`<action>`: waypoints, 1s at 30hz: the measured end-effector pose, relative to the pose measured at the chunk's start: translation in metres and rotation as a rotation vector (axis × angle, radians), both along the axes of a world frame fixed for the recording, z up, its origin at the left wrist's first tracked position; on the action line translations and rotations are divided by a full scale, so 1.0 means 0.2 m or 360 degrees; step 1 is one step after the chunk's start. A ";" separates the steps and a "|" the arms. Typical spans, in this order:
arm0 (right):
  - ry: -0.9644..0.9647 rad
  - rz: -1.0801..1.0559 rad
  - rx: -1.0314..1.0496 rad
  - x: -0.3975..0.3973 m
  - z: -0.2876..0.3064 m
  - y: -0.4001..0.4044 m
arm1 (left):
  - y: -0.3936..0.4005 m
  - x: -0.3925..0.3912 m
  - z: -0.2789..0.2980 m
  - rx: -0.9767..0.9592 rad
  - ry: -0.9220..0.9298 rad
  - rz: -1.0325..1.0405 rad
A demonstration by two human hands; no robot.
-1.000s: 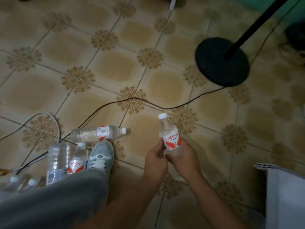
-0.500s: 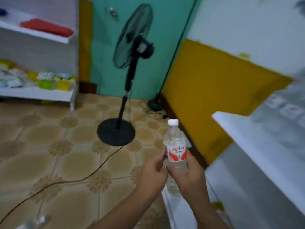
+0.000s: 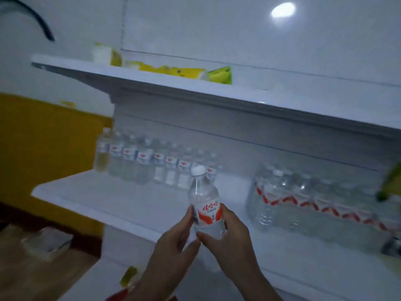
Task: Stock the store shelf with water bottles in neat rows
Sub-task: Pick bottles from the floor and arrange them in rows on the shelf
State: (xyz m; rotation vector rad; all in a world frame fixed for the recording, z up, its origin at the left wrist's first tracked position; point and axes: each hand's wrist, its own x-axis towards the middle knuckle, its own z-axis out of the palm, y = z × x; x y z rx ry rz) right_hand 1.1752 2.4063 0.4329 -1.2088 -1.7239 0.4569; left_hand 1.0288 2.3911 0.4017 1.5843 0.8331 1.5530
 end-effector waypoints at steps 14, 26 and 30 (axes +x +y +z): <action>0.0126 -0.0892 0.0086 1.03 0.07 -0.62 | -0.21 1.08 0.12 0.0008 0.0307 -0.0886; 0.0362 -0.0873 0.0102 1.05 -0.04 -0.32 | -0.01 1.04 0.13 0.0262 0.0849 -0.0654; 0.0346 -0.0823 0.0134 1.03 -0.04 -0.06 | 0.17 1.04 0.06 0.0096 0.1085 -0.0517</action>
